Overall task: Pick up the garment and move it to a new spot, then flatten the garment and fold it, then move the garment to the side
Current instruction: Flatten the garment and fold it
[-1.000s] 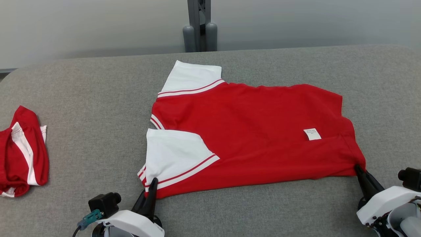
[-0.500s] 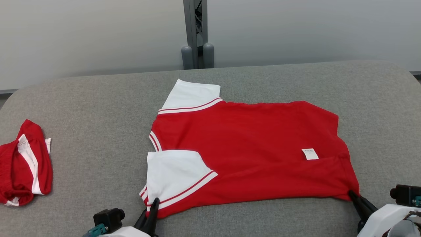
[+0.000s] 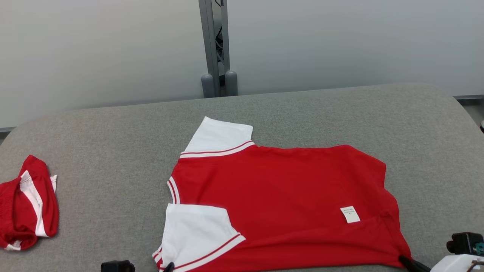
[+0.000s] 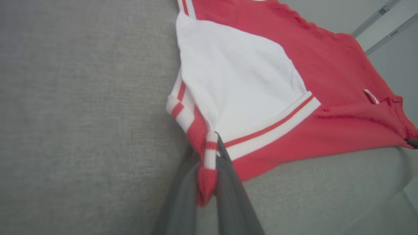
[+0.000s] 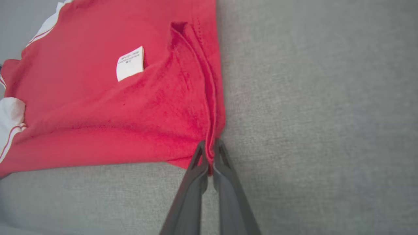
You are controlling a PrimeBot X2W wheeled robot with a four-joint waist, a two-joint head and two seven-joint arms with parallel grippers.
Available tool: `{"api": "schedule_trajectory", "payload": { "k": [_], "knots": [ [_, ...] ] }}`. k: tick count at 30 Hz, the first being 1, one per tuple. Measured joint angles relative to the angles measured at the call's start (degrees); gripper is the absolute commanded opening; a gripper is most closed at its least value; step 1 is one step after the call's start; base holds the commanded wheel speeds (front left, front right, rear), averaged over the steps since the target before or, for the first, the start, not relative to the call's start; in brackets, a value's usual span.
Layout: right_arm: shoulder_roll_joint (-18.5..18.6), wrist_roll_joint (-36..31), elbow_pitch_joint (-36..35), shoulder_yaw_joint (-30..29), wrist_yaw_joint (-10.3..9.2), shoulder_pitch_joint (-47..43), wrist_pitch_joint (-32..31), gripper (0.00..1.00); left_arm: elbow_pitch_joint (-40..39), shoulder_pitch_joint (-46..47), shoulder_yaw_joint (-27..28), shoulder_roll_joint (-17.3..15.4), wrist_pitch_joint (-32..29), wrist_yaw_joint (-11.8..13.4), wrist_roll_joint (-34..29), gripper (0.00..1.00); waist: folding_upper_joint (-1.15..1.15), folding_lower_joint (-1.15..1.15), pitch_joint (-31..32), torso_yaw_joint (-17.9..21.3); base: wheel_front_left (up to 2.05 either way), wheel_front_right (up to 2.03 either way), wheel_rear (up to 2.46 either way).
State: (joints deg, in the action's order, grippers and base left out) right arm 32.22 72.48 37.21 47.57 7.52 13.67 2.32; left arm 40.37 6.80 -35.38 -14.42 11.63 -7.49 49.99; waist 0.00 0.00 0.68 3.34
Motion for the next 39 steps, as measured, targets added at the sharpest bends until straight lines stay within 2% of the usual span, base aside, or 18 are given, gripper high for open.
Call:
{"api": "schedule_trajectory", "payload": {
  "k": [11, 21, 22, 23, 24, 26, 31, 35, 39],
  "knots": [
    [4.66, 4.97, -4.09, 2.16, 0.0, -2.83, -7.1, 0.0, -8.08, -4.07, -5.78, -6.37, -6.62, 0.0, 6.71, 0.0, 0.0, 0.0, 0.93, -0.43, 0.0, 0.0, 0.0],
    [6.22, 7.24, -5.63, 2.3, 0.0, -4.83, -8.73, 0.0, -12.3, -6.64, -8.0, -8.8, -9.6, 0.0, 8.1, 0.0, 0.0, 0.0, 1.52, -0.94, 0.0, 0.0, 0.0],
    [6.24, 7.03, -5.56, 2.18, 0.0, -4.81, -7.7, 0.6, -12.38, -6.64, -8.14, -8.83, -9.6, 0.0, 8.08, 0.0, 0.0, 0.0, 1.59, -0.94, 0.0, 0.0, 0.0],
    [6.23, 7.03, -5.43, 1.92, 0.0, -4.8, -7.28, 1.0, -12.41, -6.65, -8.24, -8.82, -9.61, 0.0, 8.06, 0.44, 0.0, 0.0, 1.65, -0.95, 0.0, 0.0, 0.0],
    [6.14, 7.37, -5.25, 1.62, 0.0, -4.8, -7.3, 1.0, -12.48, -6.66, -8.28, -8.78, -9.67, 0.25, 7.99, 1.0, 0.0, 0.0, 1.73, -0.95, 0.0, 0.0, 0.0],
    [6.17, 8.22, -5.13, 1.24, -0.02, -4.81, -7.34, 1.0, -12.57, -6.83, -8.1, -8.72, -9.68, 1.02, 8.1, 1.0, 0.0, 0.0, 1.9, -0.94, 0.0, 0.0, 0.0],
    [7.46, 9.32, -4.9, -0.16, -0.02, -4.81, -6.53, 1.0, -13.43, -7.51, -7.48, -10.04, -10.33, 1.04, 9.18, 1.0, 0.0, 0.0, 2.21, -0.96, 0.0, 0.0, 0.0],
    [9.01, 8.58, -4.44, -1.13, -0.02, -4.52, -3.97, 1.0, -13.6, -7.48, -5.13, -12.13, -7.7, 2.64, 9.09, 1.0, 0.0, 0.0, 2.28, -1.02, 0.0, 0.0, 0.0],
    [10.5, 5.38, -4.28, -2.65, -0.02, -2.4, 2.42, 1.0, -15.63, -5.8, -1.92, -13.01, -2.26, 3.89, 8.46, 1.0, 0.0, 0.0, 2.3, -1.25, 0.0, 0.0, 0.0]
  ]
}}
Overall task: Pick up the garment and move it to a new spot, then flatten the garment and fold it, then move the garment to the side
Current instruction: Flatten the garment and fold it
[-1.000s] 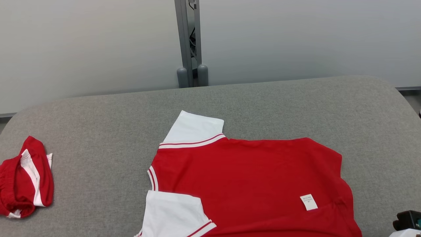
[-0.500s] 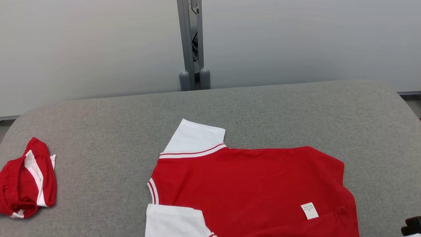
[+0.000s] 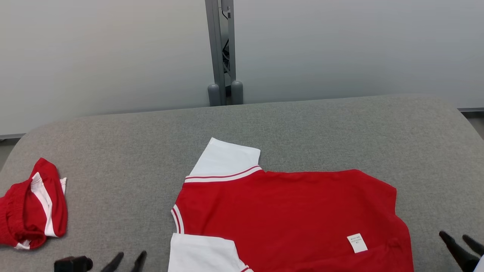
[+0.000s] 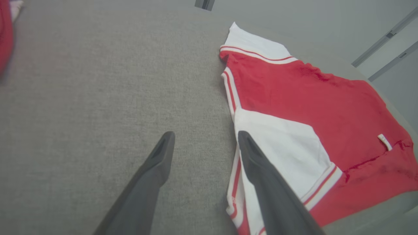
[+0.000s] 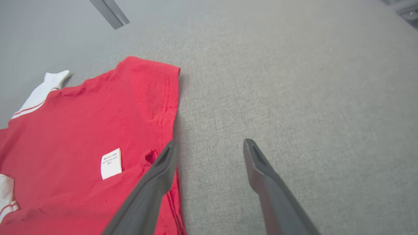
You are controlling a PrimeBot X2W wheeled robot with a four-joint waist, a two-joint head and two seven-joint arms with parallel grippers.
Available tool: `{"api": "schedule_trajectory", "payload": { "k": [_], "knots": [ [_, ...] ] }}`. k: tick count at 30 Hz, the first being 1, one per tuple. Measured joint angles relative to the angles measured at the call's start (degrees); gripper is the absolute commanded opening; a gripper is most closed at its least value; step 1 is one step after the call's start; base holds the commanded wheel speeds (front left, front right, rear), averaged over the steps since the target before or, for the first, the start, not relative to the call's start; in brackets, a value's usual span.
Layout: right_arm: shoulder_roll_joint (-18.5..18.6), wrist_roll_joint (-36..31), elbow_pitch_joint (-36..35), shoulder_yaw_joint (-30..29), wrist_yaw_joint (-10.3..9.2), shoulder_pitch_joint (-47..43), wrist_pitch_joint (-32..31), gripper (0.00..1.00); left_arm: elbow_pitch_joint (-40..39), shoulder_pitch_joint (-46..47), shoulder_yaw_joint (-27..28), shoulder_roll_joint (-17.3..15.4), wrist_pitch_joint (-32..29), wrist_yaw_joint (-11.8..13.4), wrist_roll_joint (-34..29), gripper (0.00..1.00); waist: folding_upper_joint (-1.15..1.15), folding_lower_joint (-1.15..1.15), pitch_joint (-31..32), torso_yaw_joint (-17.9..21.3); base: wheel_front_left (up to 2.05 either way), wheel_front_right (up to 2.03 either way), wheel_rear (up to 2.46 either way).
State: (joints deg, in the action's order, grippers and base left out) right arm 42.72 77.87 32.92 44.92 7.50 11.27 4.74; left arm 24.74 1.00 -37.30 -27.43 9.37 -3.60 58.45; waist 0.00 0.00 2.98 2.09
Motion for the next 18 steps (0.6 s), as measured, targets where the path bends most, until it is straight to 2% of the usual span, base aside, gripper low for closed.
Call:
{"api": "schedule_trajectory", "payload": {
  "k": [3, 5, 6, 8, 10, 13, 14, 18],
  "knots": [
    [0.62, -5.55, -0.15, -0.42, 0.0, 2.25, 7.38, 1.0, -1.46, 2.5, 2.24, -0.65, 4.03, 1.75, -3.2, 1.0, 0.0, 0.0, -0.16, -0.21, 0.0, 0.0, 0.0],
    [0.97, -11.81, -0.75, -1.44, 0.0, 4.27, 9.93, 1.0, -2.41, 4.08, 4.7, 0.16, 5.31, 3.7, -5.95, 1.0, 0.0, 0.0, -0.37, -0.31, 0.0, 0.0, 0.0],
    [0.63, -15.47, -0.82, -3.52, 0.01, 5.31, 10.06, 1.0, -3.0, 4.93, 6.14, 0.71, 5.43, 4.45, -7.65, 1.0, 0.0, 0.0, -0.49, -0.31, 0.0, 0.0, 0.0],
    [-1.7, -22.9, -2.78, -13.23, 0.0, 6.87, 10.27, 1.0, -6.03, 6.21, 12.01, 2.92, 5.55, 6.93, -13.8, 1.0, 0.0, 0.0, -0.83, -0.19, 0.0, 0.0, 0.0],
    [-5.1, -31.19, -6.15, -21.89, 0.0, 6.2, 10.4, 1.0, -9.31, 6.66, 17.44, 5.9, 5.63, 8.88, -20.53, 1.0, 0.0, 0.0, -1.22, -0.05, 0.0, 0.0, 0.0],
    [-12.87, -42.22, -13.34, -32.12, 0.0, 1.34, 10.4, 1.0, -13.41, 5.76, 21.17, 9.42, 5.63, 12.14, -35.24, 1.0, 0.0, 0.0, -1.71, 0.47, 0.0, 0.0, 0.0],
    [-15.0, -45.64, -15.67, -34.75, 0.0, 0.08, 10.39, 1.0, -14.5, 5.34, 22.29, 11.01, 5.63, 12.7, -38.16, 1.0, 0.0, 0.0, -1.89, 0.65, 0.0, 0.0, 0.0],
    [-21.57, -57.32, -23.76, -39.08, 0.0, -3.71, 10.4, 1.0, -17.7, 3.2, 25.41, 17.23, 5.63, 13.58, -46.8, 1.0, 0.0, 0.0, -2.59, 1.39, 0.0, 0.0, 0.0]
  ]
}}
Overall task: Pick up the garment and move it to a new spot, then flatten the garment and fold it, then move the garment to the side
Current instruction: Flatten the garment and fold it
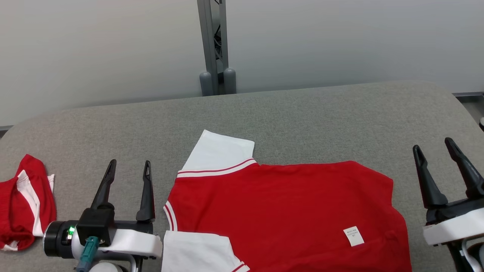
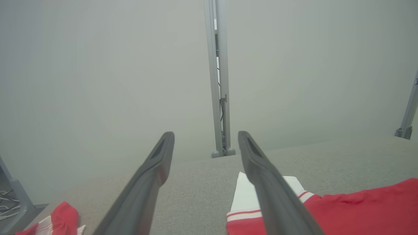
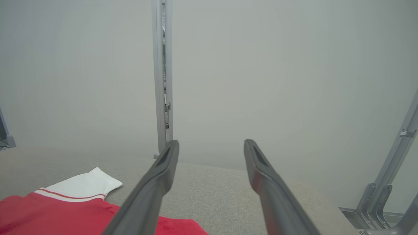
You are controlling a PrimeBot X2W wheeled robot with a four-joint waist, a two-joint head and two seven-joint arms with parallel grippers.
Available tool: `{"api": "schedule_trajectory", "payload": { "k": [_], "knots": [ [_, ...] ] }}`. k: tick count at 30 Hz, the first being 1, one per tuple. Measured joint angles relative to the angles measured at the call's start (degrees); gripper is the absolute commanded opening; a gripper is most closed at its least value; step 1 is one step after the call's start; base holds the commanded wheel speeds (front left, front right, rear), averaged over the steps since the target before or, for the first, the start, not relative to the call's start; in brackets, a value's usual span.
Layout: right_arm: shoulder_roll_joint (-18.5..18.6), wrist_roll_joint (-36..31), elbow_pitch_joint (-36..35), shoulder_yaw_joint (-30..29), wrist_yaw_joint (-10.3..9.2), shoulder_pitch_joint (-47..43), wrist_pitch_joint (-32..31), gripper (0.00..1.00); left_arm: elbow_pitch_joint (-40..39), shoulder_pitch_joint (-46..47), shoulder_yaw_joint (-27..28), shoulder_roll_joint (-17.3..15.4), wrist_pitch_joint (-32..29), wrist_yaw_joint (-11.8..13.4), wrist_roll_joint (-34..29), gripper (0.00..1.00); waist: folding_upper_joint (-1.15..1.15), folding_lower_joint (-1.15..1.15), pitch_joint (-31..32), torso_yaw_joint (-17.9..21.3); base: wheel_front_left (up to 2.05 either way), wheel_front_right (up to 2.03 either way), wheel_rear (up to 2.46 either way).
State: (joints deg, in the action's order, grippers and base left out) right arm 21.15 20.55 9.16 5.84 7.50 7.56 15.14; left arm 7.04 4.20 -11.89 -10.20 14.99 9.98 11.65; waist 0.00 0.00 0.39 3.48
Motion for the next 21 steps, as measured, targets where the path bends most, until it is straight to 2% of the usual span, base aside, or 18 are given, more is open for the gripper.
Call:
{"api": "schedule_trajectory", "payload": {
  "k": [2, 5, 11, 14, 21],
  "knots": [
    [-2.97, -2.93, -2.3, -1.2, 0.0, -1.31, 0.01, 1.0, -1.2, -0.69, 1.54, 2.38, 0.0, 0.18, -2.61, 1.0, 0.0, 0.0, -0.32, 0.34, 0.0, 0.0, 0.0],
    [-6.04, -6.37, -4.33, -2.41, 0.0, -2.43, 0.0, 1.0, -2.14, -1.81, 1.85, 3.36, 0.0, 0.77, -7.92, 1.0, 0.0, 0.0, -0.77, 0.85, 0.0, 0.0, 0.0],
    [-10.32, -9.73, -4.33, -3.48, 0.0, -4.1, 0.0, 1.0, -1.72, -4.44, 5.09, 6.37, 0.0, 3.2, -8.12, 1.0, 0.0, 0.0, -1.26, 1.36, 0.0, 0.0, 0.0],
    [-11.77, -9.73, -4.31, -4.45, 0.0, -4.67, 0.0, 1.0, -1.72, -5.09, 5.21, 6.87, 0.0, 3.19, -8.76, 1.0, 0.0, 0.0, -1.34, 1.28, 0.0, 0.0, 0.0],
    [-11.89, -9.87, -3.53, -4.05, 0.0, -5.38, 0.0, 1.0, -0.3, -5.26, 4.6, 7.22, 0.0, 2.14, -9.21, 1.0, 0.0, 0.0, -1.47, 1.01, 0.0, 0.0, 0.0]
  ]
}}
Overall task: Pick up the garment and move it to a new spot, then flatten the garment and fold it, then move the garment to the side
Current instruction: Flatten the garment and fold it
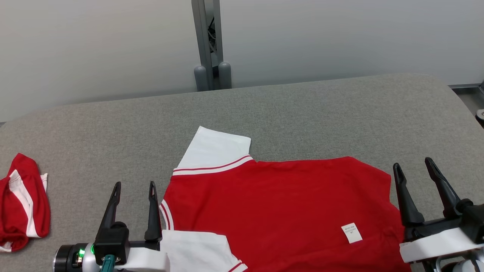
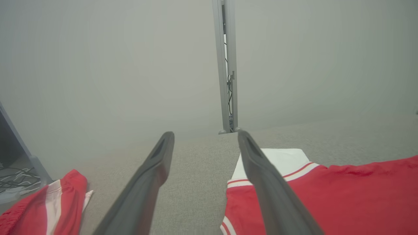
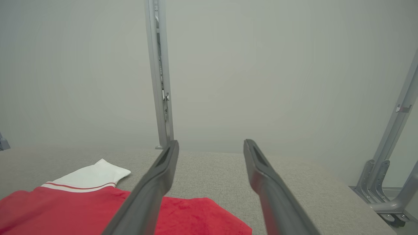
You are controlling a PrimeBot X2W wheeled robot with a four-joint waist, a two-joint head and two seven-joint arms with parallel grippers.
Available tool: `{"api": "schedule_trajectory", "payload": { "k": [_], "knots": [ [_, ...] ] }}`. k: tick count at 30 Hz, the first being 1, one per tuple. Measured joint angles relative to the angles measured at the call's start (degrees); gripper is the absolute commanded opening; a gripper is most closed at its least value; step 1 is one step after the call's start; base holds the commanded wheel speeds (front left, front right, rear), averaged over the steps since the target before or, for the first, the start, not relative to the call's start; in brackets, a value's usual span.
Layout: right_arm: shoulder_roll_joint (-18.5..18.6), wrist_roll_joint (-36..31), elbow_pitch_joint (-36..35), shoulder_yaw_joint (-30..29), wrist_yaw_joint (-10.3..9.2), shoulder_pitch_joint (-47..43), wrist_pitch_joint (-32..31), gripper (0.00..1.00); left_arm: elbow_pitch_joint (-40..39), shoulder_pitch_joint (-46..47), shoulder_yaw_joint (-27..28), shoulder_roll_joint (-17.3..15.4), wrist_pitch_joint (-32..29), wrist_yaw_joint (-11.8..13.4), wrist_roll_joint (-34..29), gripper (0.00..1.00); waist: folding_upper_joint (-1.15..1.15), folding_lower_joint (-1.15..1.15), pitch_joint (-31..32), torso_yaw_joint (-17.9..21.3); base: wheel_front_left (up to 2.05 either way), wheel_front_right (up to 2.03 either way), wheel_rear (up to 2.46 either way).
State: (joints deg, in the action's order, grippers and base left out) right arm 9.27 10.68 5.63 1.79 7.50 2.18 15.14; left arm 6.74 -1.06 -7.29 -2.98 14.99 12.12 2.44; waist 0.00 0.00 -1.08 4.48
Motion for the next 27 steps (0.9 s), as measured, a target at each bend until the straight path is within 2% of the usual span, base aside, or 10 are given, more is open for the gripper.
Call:
{"api": "schedule_trajectory", "payload": {
  "k": [6, 15, 23, 27],
  "knots": [
    [0.02, 0.87, 0.98, 0.38, 0.0, 0.01, 0.0, 1.0, 1.71, 0.08, 0.0, 0.12, 0.0, -2.49, 0.87, 1.0, 0.0, 0.0, -0.12, -0.32, 0.0, 0.0, 0.0],
    [0.14, 1.08, 1.35, 0.62, 0.0, 0.02, 0.0, 1.0, 2.48, 0.14, 0.7, 0.16, 0.0, -3.55, 1.85, 1.0, 0.0, 0.0, -0.51, -0.22, 0.0, 0.0, 0.0],
    [0.12, 3.04, 5.3, -0.78, 0.0, 2.08, 0.0, 1.0, 4.07, 3.92, 2.25, 0.19, 0.0, -6.76, 0.63, 1.0, 0.0, 0.0, -2.78, 0.53, 0.0, 0.0, 0.0],
    [0.38, 3.99, 6.66, -1.44, 0.0, 4.32, 0.0, 1.0, 7.32, 7.36, 1.91, -0.38, 0.0, -9.78, -0.03, 1.0, 0.0, 0.0, -4.79, 0.79, 0.0, 0.0, 0.0]
  ]
}}
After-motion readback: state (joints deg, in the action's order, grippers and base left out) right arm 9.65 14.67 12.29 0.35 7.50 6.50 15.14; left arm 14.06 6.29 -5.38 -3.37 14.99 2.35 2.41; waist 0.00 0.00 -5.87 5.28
